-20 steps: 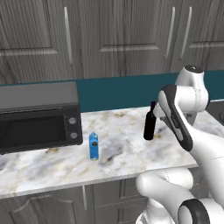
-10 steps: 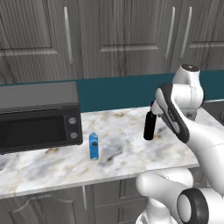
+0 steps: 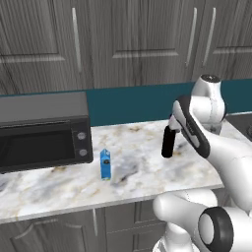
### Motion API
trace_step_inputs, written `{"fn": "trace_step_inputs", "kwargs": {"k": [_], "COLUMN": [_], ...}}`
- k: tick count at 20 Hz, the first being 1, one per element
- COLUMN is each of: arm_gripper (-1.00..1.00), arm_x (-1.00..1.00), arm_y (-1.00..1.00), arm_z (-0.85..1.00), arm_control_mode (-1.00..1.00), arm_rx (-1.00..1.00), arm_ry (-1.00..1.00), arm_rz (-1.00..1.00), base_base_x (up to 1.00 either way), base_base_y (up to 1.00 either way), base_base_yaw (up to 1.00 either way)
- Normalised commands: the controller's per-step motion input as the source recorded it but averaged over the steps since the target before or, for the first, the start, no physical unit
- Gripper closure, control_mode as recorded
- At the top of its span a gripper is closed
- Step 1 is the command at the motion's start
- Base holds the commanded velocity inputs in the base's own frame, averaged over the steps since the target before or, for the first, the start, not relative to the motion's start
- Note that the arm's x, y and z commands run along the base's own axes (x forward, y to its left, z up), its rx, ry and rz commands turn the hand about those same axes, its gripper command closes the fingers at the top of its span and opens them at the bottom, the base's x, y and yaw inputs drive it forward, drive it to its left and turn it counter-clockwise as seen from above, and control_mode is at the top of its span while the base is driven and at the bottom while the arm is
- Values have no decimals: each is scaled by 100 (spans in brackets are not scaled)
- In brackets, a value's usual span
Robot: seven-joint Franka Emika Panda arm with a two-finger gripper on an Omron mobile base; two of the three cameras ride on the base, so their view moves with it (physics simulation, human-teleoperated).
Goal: Move the drinks to the dining counter.
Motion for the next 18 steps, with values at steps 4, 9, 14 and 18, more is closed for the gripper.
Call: {"fn": "trace_step_inputs", "kwargs": {"k": [4,9,14,18], "arm_gripper": [-100,-100,-100,-100], "arm_x": [19,21,17,17], "arm_y": [0,0,0,0], "arm_z": [-15,-12,-4,-5], "arm_control_mode": [-100,-100,-100,-100], "arm_rx": [0,0,0,0], "arm_ry": [-3,-3,-5,-1], "arm_rz": [-5,-7,-7,-6], "base_base_x": [0,0,0,0], "base_base_y": [0,0,0,0], "base_base_yaw": [0,0,0,0]}}
